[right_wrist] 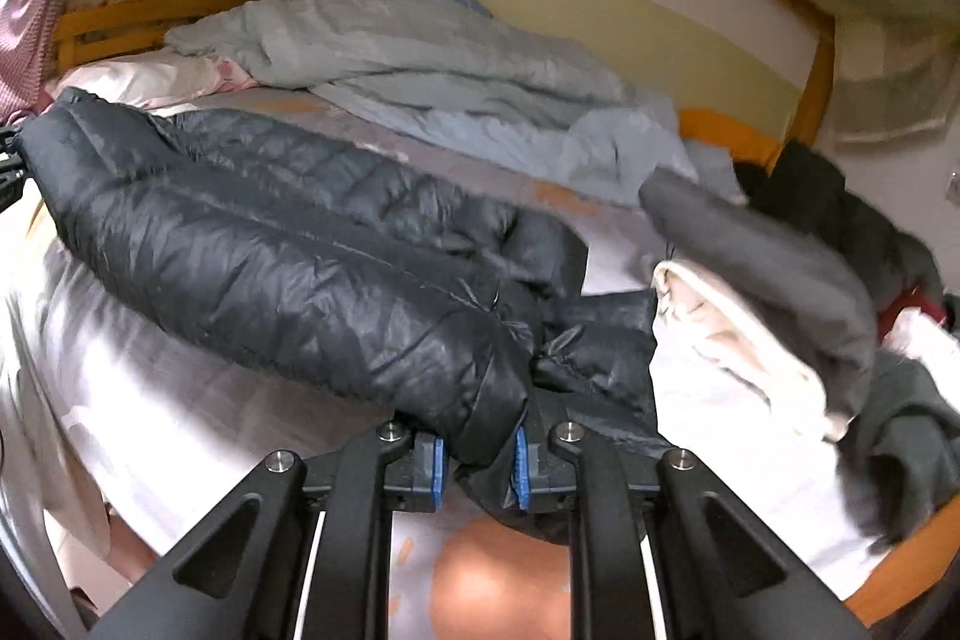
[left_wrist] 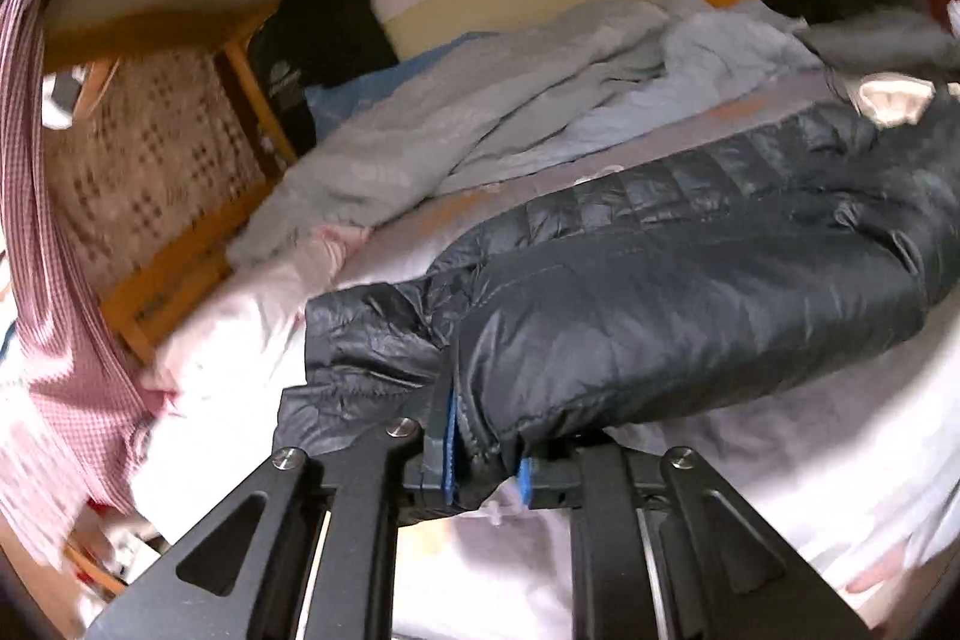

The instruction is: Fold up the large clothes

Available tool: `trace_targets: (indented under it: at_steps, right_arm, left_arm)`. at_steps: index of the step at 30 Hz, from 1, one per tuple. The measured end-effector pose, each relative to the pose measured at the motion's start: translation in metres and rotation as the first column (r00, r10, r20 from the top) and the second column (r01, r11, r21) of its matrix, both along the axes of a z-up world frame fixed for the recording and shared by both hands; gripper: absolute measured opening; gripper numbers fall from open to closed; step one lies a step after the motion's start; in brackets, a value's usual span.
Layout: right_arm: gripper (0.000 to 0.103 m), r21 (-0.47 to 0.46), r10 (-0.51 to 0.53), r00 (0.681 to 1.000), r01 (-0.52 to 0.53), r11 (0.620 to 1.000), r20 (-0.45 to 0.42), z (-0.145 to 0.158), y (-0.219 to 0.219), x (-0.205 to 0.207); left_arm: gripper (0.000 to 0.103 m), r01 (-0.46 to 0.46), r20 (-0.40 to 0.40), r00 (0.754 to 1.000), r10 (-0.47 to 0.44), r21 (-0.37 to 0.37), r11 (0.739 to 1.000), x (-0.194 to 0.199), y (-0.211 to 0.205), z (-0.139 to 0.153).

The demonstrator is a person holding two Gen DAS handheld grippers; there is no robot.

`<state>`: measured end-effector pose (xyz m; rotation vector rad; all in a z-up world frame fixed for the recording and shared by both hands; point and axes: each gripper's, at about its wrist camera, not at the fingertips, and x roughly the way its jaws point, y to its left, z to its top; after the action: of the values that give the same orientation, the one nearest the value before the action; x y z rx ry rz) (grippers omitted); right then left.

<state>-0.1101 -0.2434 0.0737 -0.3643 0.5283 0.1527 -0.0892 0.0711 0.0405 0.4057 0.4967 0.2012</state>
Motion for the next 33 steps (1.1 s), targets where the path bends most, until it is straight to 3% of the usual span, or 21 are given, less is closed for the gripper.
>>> trace_targets:
  at_steps: [6, 15, 17, 19, 21, 23, 26, 30, 33]
  right_arm:
    - [0.018, 0.022, -0.016, 1.0, 0.016, 1.0, 0.0, 0.022, 0.001, 0.037]
    - [0.025, 0.055, -0.084, 0.996, 0.083, 0.995, 0.012, 0.048, 0.008, 0.158]
    - [0.032, 0.058, -0.108, 0.994, 0.106, 0.993, 0.022, 0.043, 0.009, 0.181]
    - [0.053, 0.067, -0.135, 0.989, 0.132, 0.989, 0.054, 0.039, 0.008, 0.199]
    - [0.06, 0.082, -0.155, 0.984, 0.148, 0.986, 0.086, 0.035, 0.007, 0.22]
    - [0.06, 0.097, -0.142, 0.985, 0.132, 0.986, 0.1, 0.029, 0.006, 0.234]
    - [0.063, 0.081, -0.152, 0.98, 0.142, 0.986, 0.131, 0.018, 0.004, 0.251]
    - [0.069, 0.178, -0.252, 0.938, 0.213, 0.961, 0.24, 0.024, -0.011, 0.231]
    - [0.071, 0.121, -0.284, 0.893, 0.257, 0.959, 0.35, 0.038, -0.009, 0.207]
  left_arm:
    - [0.015, -0.015, -0.002, 1.0, 0.015, -0.159, 0.987, 0.046, 0.029, 0.02]
    - [0.019, 0.004, -0.012, 1.0, -0.007, -0.166, 0.986, 0.159, 0.032, 0.053]
    - [0.021, 0.007, -0.017, 1.0, -0.01, -0.163, 0.987, 0.179, 0.033, 0.049]
    - [0.024, -0.005, -0.03, 1.0, 0.0, -0.163, 0.987, 0.199, 0.034, 0.04]
    - [0.031, -0.022, -0.043, 0.999, 0.015, -0.168, 0.985, 0.215, 0.036, 0.029]
    - [0.051, -0.054, -0.04, 0.998, 0.048, -0.161, 0.985, 0.225, 0.039, 0.017]
    - [0.072, -0.079, 0.016, 0.996, 0.083, -0.184, 0.98, 0.226, 0.049, 0.01]
    - [0.085, -0.053, 0.151, 0.984, 0.09, -0.237, 0.97, 0.193, 0.063, 0.02]
    - [0.086, 0.001, 0.253, 0.965, 0.067, -0.262, 0.965, 0.167, 0.063, 0.035]
